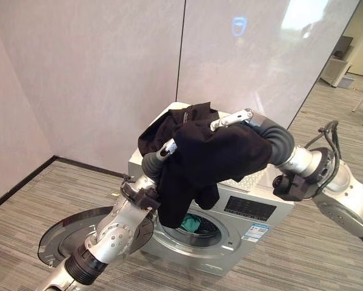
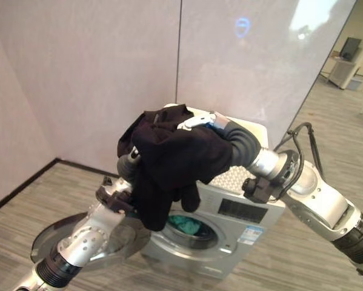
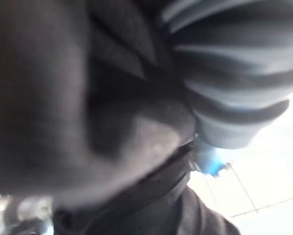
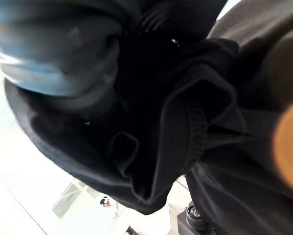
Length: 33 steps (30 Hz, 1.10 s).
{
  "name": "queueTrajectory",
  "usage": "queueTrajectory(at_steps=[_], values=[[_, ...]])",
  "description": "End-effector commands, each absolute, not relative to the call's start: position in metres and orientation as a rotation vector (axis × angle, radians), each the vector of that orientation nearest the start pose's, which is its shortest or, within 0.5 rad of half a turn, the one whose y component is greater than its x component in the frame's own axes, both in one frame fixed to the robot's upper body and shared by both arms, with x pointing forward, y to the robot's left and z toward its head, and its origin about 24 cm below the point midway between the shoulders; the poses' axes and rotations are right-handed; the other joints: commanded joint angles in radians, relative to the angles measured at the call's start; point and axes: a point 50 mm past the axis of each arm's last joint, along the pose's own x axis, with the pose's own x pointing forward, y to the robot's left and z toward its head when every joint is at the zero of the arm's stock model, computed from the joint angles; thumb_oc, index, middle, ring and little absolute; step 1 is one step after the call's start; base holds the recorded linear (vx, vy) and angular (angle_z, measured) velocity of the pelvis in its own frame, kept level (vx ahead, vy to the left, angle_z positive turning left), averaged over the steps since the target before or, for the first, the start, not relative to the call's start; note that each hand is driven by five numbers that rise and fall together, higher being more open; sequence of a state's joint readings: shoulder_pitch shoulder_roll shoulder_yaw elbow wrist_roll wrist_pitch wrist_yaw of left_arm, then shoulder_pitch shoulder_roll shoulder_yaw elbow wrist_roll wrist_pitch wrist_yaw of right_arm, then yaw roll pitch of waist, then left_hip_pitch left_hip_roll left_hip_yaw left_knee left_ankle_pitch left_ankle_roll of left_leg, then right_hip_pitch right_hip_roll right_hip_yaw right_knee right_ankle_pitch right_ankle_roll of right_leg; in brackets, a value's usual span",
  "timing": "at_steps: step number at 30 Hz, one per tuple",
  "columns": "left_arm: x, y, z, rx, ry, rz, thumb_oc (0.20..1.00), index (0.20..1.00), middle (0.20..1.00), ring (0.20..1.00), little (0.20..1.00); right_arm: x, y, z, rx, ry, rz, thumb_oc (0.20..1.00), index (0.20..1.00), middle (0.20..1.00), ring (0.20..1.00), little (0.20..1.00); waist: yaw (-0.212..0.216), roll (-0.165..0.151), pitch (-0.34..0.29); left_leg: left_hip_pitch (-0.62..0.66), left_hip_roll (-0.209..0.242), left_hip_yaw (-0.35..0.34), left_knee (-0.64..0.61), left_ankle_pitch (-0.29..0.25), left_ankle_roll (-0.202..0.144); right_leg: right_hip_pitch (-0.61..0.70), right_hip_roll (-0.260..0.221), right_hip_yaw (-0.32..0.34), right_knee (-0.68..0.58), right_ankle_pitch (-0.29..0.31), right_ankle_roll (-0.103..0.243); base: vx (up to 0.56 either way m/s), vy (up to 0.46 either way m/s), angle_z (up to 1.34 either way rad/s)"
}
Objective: Grab the laundry basket,head to the washer,open it,put in the laundry and shut it.
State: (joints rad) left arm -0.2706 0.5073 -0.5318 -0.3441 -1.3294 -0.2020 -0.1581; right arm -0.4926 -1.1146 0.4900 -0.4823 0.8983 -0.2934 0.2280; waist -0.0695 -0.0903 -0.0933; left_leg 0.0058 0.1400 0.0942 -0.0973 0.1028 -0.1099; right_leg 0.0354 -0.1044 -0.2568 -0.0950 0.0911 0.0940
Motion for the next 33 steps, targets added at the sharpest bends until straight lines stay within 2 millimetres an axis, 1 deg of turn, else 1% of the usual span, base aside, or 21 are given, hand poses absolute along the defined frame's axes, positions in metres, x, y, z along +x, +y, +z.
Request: queueTrajectory(at_steps=[1,2,7,11,12,13,16,17,18,21,24,25,26,28,29,30,31,32,33], values=[[0.241,0.083,0.188,-0.863,-0.366,-0.945,0.2,0.2,0.2,0.2,0.2,0.225,-0.133,0.253,-0.225,-0.616,1.041,0.849,0.849,0.849,0.849,0.849,0.03,0.016,0.0,0.041,-0.015,-0.001,0.01,-0.082,0.022,-0.012,-0.053,-0.006,0.008,0.011,0.062,0.0,0.0,0.0],[0.24,0.084,0.189,-0.861,-0.37,-0.945,0.2,0.2,0.2,0.2,0.2,0.224,-0.132,0.254,-0.238,-0.621,1.047,1.0,1.0,1.0,1.0,1.0,0.031,0.016,0.0,0.041,-0.015,0.0,0.01,-0.083,0.022,-0.013,-0.053,-0.006,0.008,0.011,0.062,0.0,0.0,0.0],[0.24,0.088,0.191,-0.856,-0.401,-0.932,0.2,0.2,0.2,0.2,0.2,0.22,-0.136,0.26,-0.258,-0.679,1.026,1.0,1.0,1.0,1.0,1.0,0.028,0.017,-0.003,0.043,-0.016,0.004,0.01,-0.085,0.023,-0.012,-0.056,-0.003,0.008,0.011,0.064,0.0,0.0,0.0],[0.239,0.092,0.193,-0.853,-0.428,-0.919,0.2,0.2,0.2,0.2,0.2,0.218,-0.155,0.27,-0.231,-0.771,0.891,1.0,1.0,1.0,1.0,1.0,0.022,0.02,-0.008,0.043,-0.019,0.006,0.01,-0.088,0.025,-0.011,-0.058,-0.002,0.008,0.013,0.066,0.0,0.0,0.0],[0.239,0.092,0.193,-0.853,-0.427,-0.919,0.2,0.2,0.2,0.2,0.2,0.218,-0.155,0.27,-0.231,-0.771,0.89,1.0,1.0,1.0,1.0,1.0,0.022,0.019,-0.008,0.043,-0.019,0.006,0.01,-0.088,0.025,-0.011,-0.058,-0.002,0.008,0.013,0.066,0.0,0.0,0.0],[0.238,0.095,0.194,-0.855,-0.444,-0.91,0.2,0.2,0.2,0.2,0.2,0.217,-0.162,0.273,-0.223,-0.81,0.836,1.0,1.0,1.0,1.0,1.0,0.017,0.021,-0.01,0.044,-0.019,0.007,0.01,-0.09,0.025,-0.011,-0.06,-0.001,0.008,0.013,0.067,0.0,0.013,-0.03],[0.237,0.098,0.196,-0.852,-0.464,-0.907,0.2,0.2,0.2,0.2,0.2,0.213,-0.177,0.28,-0.226,-0.88,0.725,1.0,1.0,1.0,1.0,1.0,0.009,0.023,-0.014,0.046,-0.021,0.01,0.01,-0.095,0.028,-0.011,-0.061,0.002,0.009,0.013,0.068,0.0,0.004,-0.01],[0.236,0.1,0.197,-0.855,-0.477,-0.9,0.2,0.2,0.2,0.2,0.2,0.212,-0.185,0.282,-0.225,-0.913,0.661,1.0,1.0,1.0,1.0,1.0,0.005,0.026,-0.014,0.048,-0.022,0.01,0.01,-0.099,0.03,-0.012,-0.061,0.006,0.01,0.012,0.068,0.0,0.009,-0.03],[0.236,0.1,0.197,-0.855,-0.476,-0.901,0.2,0.2,0.2,0.2,0.2,0.212,-0.185,0.282,-0.225,-0.913,0.659,1.0,1.0,1.0,1.0,1.0,0.007,0.025,-0.014,0.048,-0.022,0.01,0.01,-0.099,0.03,-0.012,-0.061,0.006,0.01,0.012,0.068,0.0,0.013,-0.04],[0.233,0.104,0.201,-0.858,-0.509,-0.9,0.2,0.2,0.2,0.2,0.2,0.212,-0.204,0.286,-0.194,-0.98,0.502,1.0,1.0,1.0,1.0,1.0,-0.004,0.033,-0.014,0.054,-0.025,0.015,0.01,-0.105,0.036,-0.014,-0.064,0.014,0.011,0.013,0.069,0.01,0.015,-0.04],[0.229,0.113,0.205,-0.861,-0.547,-0.886,0.2,0.2,0.2,0.2,0.2,0.21,-0.224,0.285,-0.181,-1.025,0.337,1.0,1.0,1.0,1.0,1.0,-0.005,0.035,-0.014,0.061,-0.026,0.017,0.01,-0.112,0.04,-0.011,-0.065,0.021,0.013,0.01,0.068,0.02,0.015,-0.07],[0.226,0.117,0.208,-0.862,-0.571,-0.887,0.2,0.2,0.2,0.2,0.2,0.207,-0.238,0.286,-0.171,-1.064,0.231,1.0,1.0,1.0,1.0,1.0,-0.006,0.039,-0.015,0.064,-0.027,0.016,0.01,-0.116,0.043,-0.009,-0.066,0.022,0.013,0.008,0.069,0.02,0.013,-0.11],[0.226,0.117,0.208,-0.862,-0.57,-0.889,0.2,0.2,0.2,0.2,0.2,0.206,-0.238,0.286,-0.171,-1.064,0.228,1.0,1.0,1.0,1.0,1.0,-0.005,0.037,-0.015,0.065,-0.027,0.016,0.01,-0.117,0.043,-0.009,-0.066,0.022,0.013,0.008,0.069,0.02,0.012,-0.08],[0.223,0.121,0.211,-0.859,-0.596,-0.889,0.2,0.2,0.2,0.2,0.2,0.204,-0.253,0.287,-0.172,-1.107,0.094,1.0,1.0,1.0,1.0,1.0,-0.006,0.041,-0.017,0.068,-0.029,0.014,0.01,-0.121,0.046,-0.006,-0.067,0.023,0.015,0.005,0.069,0.01,0.004,-0.02],[0.222,0.121,0.211,-0.859,-0.595,-0.89,0.2,0.2,0.2,0.2,0.2,0.203,-0.253,0.287,-0.172,-1.107,0.091,1.0,1.0,1.0,1.0,1.0,-0.006,0.04,-0.017,0.069,-0.029,0.014,0.01,-0.122,0.046,-0.006,-0.067,0.023,0.015,0.005,0.069,0.0,0.0,0.0],[0.219,0.126,0.213,-0.858,-0.622,-0.889,0.2,0.2,0.2,0.2,0.2,0.199,-0.266,0.289,-0.241,-1.147,-0.066,1.0,1.0,1.0,1.0,1.0,-0.005,0.044,-0.019,0.072,-0.029,0.013,0.01,-0.126,0.048,-0.004,-0.068,0.024,0.015,0.002,0.07,0.0,0.0,0.0],[0.217,0.128,0.212,-0.851,-0.63,-0.889,0.2,0.2,0.2,0.2,0.2,0.196,-0.273,0.292,-0.331,-1.167,-0.168,1.0,1.0,1.0,1.0,1.0,-0.004,0.044,-0.02,0.073,-0.031,0.011,0.01,-0.128,0.05,-0.002,-0.068,0.025,0.015,0.001,0.069,0.0,0.0,0.0],[0.217,0.128,0.212,-0.852,-0.629,-0.89,0.2,0.2,0.2,0.2,0.2,0.196,-0.272,0.291,-0.336,-1.168,-0.175,1.0,1.0,1.0,1.0,1.0,-0.003,0.045,-0.02,0.074,-0.031,0.012,0.01,-0.128,0.05,-0.002,-0.068,0.025,0.015,0.001,0.069,0.0,0.0,0.0],[0.215,0.13,0.21,-0.859,-0.629,-0.888,0.2,0.2,0.2,0.2,0.2,0.195,-0.281,0.291,-0.397,-1.164,-0.283,1.0,1.0,1.0,1.0,1.0,-0.002,0.045,-0.021,0.075,-0.031,0.011,0.01,-0.13,0.052,0.0,-0.068,0.026,0.015,0.0,0.069,0.0,0.0,0.0]])
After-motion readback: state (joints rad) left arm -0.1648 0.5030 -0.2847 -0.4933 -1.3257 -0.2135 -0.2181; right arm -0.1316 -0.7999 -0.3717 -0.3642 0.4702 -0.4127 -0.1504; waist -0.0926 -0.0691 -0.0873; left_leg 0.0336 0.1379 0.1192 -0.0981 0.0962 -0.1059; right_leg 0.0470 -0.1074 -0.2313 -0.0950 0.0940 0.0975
